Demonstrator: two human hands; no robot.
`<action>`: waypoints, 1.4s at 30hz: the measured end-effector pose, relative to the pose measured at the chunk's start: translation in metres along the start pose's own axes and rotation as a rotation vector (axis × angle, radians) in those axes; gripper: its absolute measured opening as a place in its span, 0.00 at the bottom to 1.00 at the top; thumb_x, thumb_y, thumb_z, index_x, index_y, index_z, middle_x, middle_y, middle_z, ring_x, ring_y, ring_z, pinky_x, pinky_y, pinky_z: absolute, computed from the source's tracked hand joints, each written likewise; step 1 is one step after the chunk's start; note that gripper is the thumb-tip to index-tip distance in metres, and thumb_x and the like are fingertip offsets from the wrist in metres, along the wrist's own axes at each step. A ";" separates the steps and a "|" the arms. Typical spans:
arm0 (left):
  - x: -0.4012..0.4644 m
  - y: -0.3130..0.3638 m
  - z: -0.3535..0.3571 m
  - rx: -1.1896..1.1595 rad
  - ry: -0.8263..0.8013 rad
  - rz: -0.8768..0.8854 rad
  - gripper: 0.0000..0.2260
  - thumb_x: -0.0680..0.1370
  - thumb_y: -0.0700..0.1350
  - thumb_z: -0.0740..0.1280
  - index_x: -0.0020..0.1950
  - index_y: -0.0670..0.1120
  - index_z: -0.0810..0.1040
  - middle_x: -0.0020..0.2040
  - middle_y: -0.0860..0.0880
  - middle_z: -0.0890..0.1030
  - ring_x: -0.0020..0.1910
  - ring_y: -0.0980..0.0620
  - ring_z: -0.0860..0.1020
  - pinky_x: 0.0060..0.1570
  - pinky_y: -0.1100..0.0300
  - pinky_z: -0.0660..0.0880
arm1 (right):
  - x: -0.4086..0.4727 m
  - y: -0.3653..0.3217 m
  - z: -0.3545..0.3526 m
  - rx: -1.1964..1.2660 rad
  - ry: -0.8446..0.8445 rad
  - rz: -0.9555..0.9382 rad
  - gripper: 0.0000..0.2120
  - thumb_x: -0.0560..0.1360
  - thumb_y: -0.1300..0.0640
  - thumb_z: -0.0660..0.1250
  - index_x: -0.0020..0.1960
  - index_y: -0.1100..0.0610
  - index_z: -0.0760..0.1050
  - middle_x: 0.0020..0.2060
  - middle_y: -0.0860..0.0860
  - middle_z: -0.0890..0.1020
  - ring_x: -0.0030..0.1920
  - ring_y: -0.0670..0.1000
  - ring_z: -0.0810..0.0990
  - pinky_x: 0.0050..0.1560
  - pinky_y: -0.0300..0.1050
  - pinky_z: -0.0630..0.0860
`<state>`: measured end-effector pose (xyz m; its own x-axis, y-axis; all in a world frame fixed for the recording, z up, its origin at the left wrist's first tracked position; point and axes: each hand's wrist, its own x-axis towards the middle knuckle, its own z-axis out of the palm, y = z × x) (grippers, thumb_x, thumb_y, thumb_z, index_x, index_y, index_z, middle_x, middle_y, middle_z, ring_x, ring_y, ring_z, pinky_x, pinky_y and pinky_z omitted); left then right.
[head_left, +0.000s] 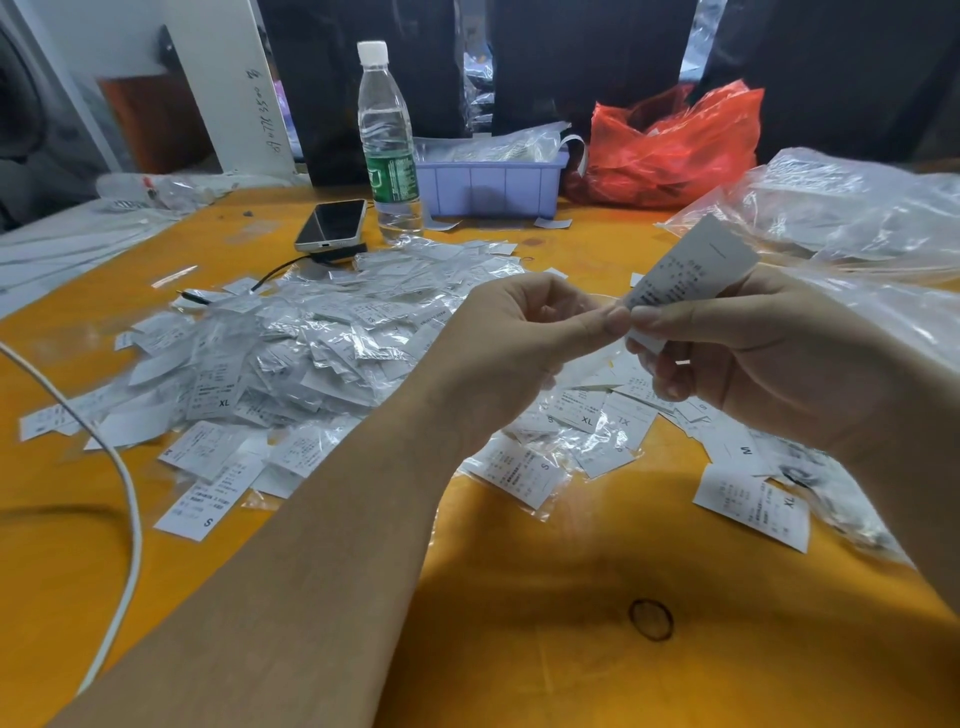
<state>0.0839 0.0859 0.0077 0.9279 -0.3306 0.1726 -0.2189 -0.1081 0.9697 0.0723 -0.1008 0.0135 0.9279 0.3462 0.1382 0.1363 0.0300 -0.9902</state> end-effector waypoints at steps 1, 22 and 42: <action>0.000 0.000 0.000 -0.003 -0.003 0.000 0.09 0.72 0.46 0.74 0.45 0.41 0.81 0.32 0.50 0.74 0.28 0.58 0.70 0.30 0.66 0.72 | 0.000 0.001 0.001 0.020 0.004 0.013 0.05 0.67 0.62 0.72 0.42 0.60 0.80 0.32 0.53 0.78 0.30 0.50 0.73 0.28 0.39 0.70; -0.002 0.002 -0.003 -0.082 -0.122 0.021 0.11 0.72 0.39 0.73 0.53 0.42 0.79 0.40 0.47 0.85 0.37 0.53 0.77 0.37 0.63 0.75 | 0.000 -0.001 0.008 0.119 0.081 0.092 0.20 0.60 0.55 0.73 0.50 0.63 0.79 0.30 0.50 0.74 0.27 0.45 0.67 0.27 0.36 0.67; 0.000 0.000 -0.004 -0.046 -0.095 -0.021 0.05 0.78 0.42 0.68 0.49 0.41 0.80 0.41 0.48 0.84 0.38 0.53 0.78 0.40 0.58 0.78 | 0.003 0.003 0.011 -0.017 0.226 0.087 0.13 0.61 0.55 0.74 0.44 0.59 0.81 0.30 0.51 0.72 0.28 0.46 0.67 0.27 0.37 0.68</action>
<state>0.0852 0.0891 0.0082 0.8988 -0.4165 0.1367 -0.1831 -0.0733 0.9804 0.0717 -0.0896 0.0104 0.9902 0.1281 0.0554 0.0567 -0.0069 -0.9984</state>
